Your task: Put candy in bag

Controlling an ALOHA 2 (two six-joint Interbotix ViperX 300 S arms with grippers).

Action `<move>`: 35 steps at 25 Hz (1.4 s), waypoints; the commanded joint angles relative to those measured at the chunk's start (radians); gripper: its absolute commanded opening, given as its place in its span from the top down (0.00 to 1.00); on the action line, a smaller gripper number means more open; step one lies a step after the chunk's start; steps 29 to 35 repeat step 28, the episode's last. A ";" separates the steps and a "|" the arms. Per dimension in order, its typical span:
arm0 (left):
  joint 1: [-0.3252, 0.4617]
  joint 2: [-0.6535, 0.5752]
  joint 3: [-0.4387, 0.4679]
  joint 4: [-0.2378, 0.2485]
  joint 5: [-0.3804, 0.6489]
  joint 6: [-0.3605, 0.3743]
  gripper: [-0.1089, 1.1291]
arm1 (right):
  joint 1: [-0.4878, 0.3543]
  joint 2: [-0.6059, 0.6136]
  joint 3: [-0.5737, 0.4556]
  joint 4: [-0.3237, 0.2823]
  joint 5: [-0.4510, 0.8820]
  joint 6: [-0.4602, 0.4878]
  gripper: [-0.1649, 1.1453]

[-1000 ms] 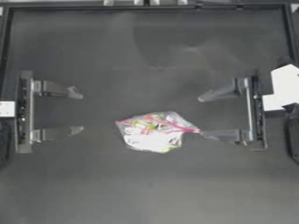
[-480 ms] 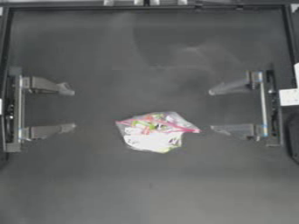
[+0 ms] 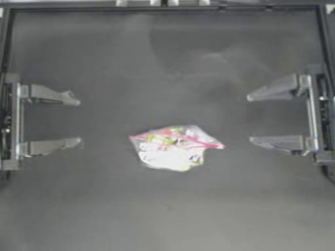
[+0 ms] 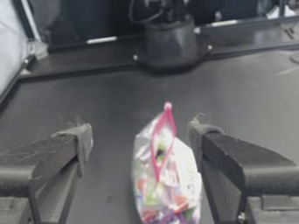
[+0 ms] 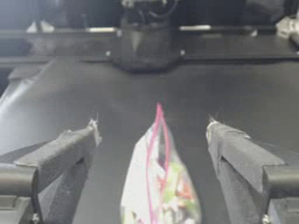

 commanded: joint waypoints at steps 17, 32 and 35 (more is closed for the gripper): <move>0.002 -0.118 0.031 -0.015 -0.002 -0.002 0.13 | -0.002 -0.118 0.029 -0.003 -0.011 -0.003 0.10; 0.002 -0.181 0.052 -0.029 0.029 -0.003 0.13 | -0.002 -0.138 0.043 0.000 -0.015 -0.003 0.10; 0.002 -0.181 0.052 -0.029 0.029 -0.003 0.13 | -0.002 -0.138 0.043 0.000 -0.015 -0.003 0.10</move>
